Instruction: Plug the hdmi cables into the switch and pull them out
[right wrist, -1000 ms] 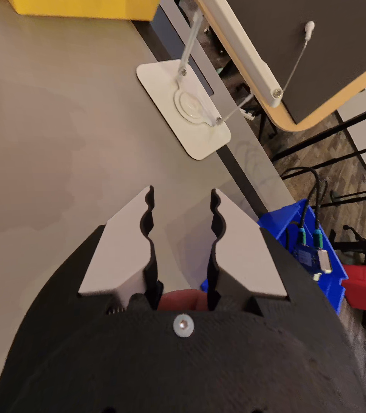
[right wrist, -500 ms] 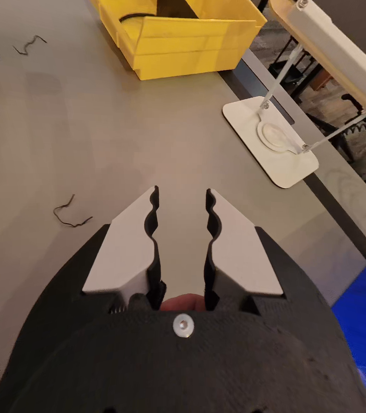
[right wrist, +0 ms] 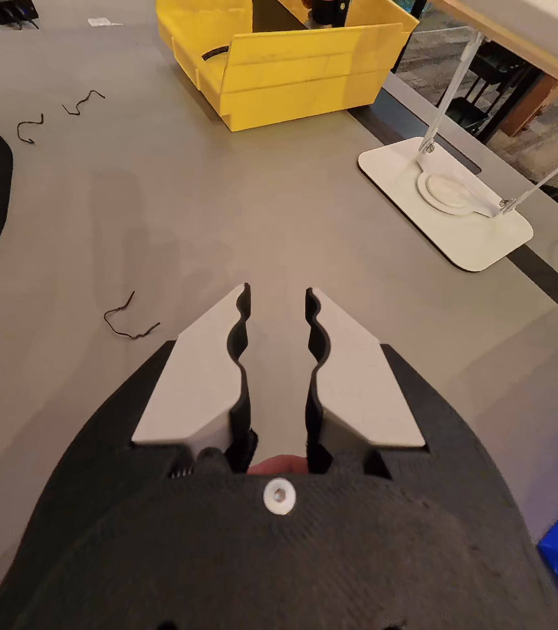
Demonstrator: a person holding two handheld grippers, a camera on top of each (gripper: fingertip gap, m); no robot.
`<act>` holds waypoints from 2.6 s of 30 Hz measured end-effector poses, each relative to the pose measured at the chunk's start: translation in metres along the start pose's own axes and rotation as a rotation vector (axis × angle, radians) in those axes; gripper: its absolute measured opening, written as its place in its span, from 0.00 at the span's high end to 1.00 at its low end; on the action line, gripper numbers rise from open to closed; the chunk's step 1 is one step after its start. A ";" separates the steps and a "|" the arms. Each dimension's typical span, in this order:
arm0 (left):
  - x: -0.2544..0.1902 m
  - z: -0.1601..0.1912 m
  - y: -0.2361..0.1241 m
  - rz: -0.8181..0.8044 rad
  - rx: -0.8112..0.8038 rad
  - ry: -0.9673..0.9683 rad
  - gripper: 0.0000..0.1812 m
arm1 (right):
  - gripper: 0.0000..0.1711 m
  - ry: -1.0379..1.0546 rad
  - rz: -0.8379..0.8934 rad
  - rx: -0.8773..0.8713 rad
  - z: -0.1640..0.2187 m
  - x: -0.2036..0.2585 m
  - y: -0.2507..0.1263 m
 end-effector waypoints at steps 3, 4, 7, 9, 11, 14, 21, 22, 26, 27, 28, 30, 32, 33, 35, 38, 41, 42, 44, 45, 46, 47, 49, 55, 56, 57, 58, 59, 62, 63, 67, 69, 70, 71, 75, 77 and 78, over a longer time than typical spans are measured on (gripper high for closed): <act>0.002 0.001 0.003 -0.009 -0.017 0.004 0.97 | 0.83 0.005 0.003 -0.004 0.002 -0.003 -0.002; 0.002 0.002 0.003 -0.008 -0.030 -0.001 1.00 | 0.83 0.004 0.003 -0.005 0.001 -0.003 -0.002; 0.007 0.004 -0.003 -0.060 -0.069 0.002 1.00 | 0.83 -0.005 0.006 -0.006 0.000 -0.004 -0.003; 0.006 0.004 -0.011 -0.067 -0.116 0.004 1.00 | 0.83 -0.014 0.002 -0.016 -0.002 -0.003 -0.006; 0.010 0.004 -0.018 -0.105 -0.148 0.000 1.00 | 0.82 -0.006 -0.006 -0.030 -0.006 -0.002 -0.008; 0.017 -0.002 -0.020 -0.124 -0.175 -0.070 0.84 | 0.83 -0.011 -0.003 -0.028 -0.009 -0.001 -0.009; 0.010 -0.007 0.013 -0.087 -0.074 -0.107 0.80 | 0.83 -0.020 -0.003 -0.030 -0.012 0.002 -0.007; 0.010 -0.009 0.013 -0.090 -0.076 -0.118 0.84 | 0.83 -0.018 -0.003 -0.029 -0.011 0.001 -0.008; 0.010 -0.009 0.011 -0.112 -0.076 -0.085 0.90 | 0.83 -0.005 -0.002 -0.034 -0.008 -0.002 -0.009; 0.010 -0.009 0.009 -0.114 -0.090 -0.090 0.91 | 0.83 -0.005 -0.005 -0.032 -0.007 -0.002 -0.008; 0.011 -0.008 0.006 -0.128 -0.108 -0.088 0.91 | 0.83 -0.006 -0.008 -0.029 -0.006 -0.002 -0.008; 0.012 -0.008 -0.003 -0.143 -0.163 -0.096 0.92 | 0.83 -0.011 -0.010 -0.025 -0.005 -0.002 -0.008; 0.013 -0.007 -0.019 -0.156 -0.235 -0.111 0.92 | 0.83 -0.012 -0.007 -0.026 -0.005 -0.003 -0.009; 0.014 -0.007 -0.029 -0.167 -0.283 -0.117 0.92 | 0.83 -0.012 -0.006 -0.028 -0.005 -0.003 -0.010; 0.015 -0.005 -0.051 -0.190 -0.379 -0.132 0.93 | 0.83 -0.011 -0.002 -0.036 -0.007 -0.003 -0.012; 0.014 0.005 -0.092 -0.244 -0.537 -0.141 0.93 | 0.82 -0.008 0.002 -0.048 -0.011 -0.003 -0.014; 0.004 0.020 -0.142 -0.316 -0.686 -0.125 0.93 | 0.79 -0.014 0.000 -0.057 -0.016 -0.002 -0.017; -0.002 0.026 -0.160 -0.339 -0.734 -0.117 0.93 | 0.78 -0.019 0.001 -0.062 -0.019 -0.002 -0.017; -0.023 0.038 -0.199 -0.375 -0.833 -0.071 0.93 | 0.76 -0.034 0.002 -0.075 -0.026 -0.001 -0.018; -0.037 0.044 -0.217 -0.394 -0.869 -0.045 0.93 | 0.76 -0.041 0.003 -0.081 -0.030 -0.001 -0.019; -0.054 0.049 -0.233 -0.411 -0.907 -0.012 0.93 | 0.75 -0.046 0.009 -0.088 -0.035 -0.002 -0.019; -0.073 0.053 -0.245 -0.421 -0.936 0.028 0.93 | 0.75 -0.053 0.013 -0.096 -0.041 -0.002 -0.019; -0.116 0.058 -0.259 -0.427 -0.975 0.116 0.93 | 0.75 -0.065 0.026 -0.129 -0.055 -0.003 -0.020; -0.246 0.054 -0.236 -0.427 -1.004 0.360 0.93 | 0.77 -0.009 0.011 -0.317 -0.110 -0.004 -0.025; -0.267 0.051 -0.228 -0.401 -1.024 0.388 0.93 | 0.78 0.010 0.016 -0.357 -0.119 -0.006 -0.026; -0.286 0.048 -0.219 -0.384 -1.032 0.424 0.93 | 0.78 0.026 0.017 -0.396 -0.128 -0.008 -0.028; -0.303 0.045 -0.210 -0.377 -1.041 0.455 0.93 | 0.78 0.038 0.019 -0.427 -0.135 -0.010 -0.029; -0.320 0.042 -0.201 -0.359 -1.051 0.480 0.93 | 0.78 0.047 0.022 -0.441 -0.140 -0.012 -0.028; -0.353 0.034 -0.185 -0.460 -1.056 0.558 0.93 | 0.75 0.072 0.019 -0.424 -0.142 -0.017 -0.019; -0.362 0.032 -0.181 -0.490 -1.058 0.575 0.93 | 0.75 0.083 0.010 -0.423 -0.141 -0.016 -0.017; -0.388 0.025 -0.167 -0.548 -1.055 0.651 0.93 | 0.78 0.155 -0.006 -0.389 -0.129 -0.016 -0.005; -0.396 0.023 -0.158 -0.600 -1.015 0.705 0.93 | 0.83 0.194 -0.017 -0.411 -0.124 -0.018 -0.004; -0.402 0.022 -0.155 -0.600 -1.025 0.723 0.93 | 0.84 0.216 -0.027 -0.412 -0.121 -0.019 -0.003; -0.407 0.022 -0.149 -0.576 -1.013 0.737 0.93 | 0.86 0.227 -0.046 -0.396 -0.117 -0.020 -0.001; -0.413 0.019 -0.132 -0.553 -0.989 0.736 0.92 | 1.00 0.254 -0.136 -0.327 -0.100 -0.016 0.009; -0.415 0.019 -0.126 -0.532 -0.987 0.728 0.92 | 1.00 0.300 -0.170 -0.327 -0.093 -0.016 0.011; -0.415 0.021 -0.124 -0.534 -0.980 0.739 0.91 | 1.00 0.339 -0.200 -0.335 -0.090 -0.015 0.013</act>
Point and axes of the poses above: each gripper's, where its closed fingertips meet, y out along the fingers, z out of its underside, x = y × z across the jaws, the point moved 4 cm from there along -y, back along the fingers
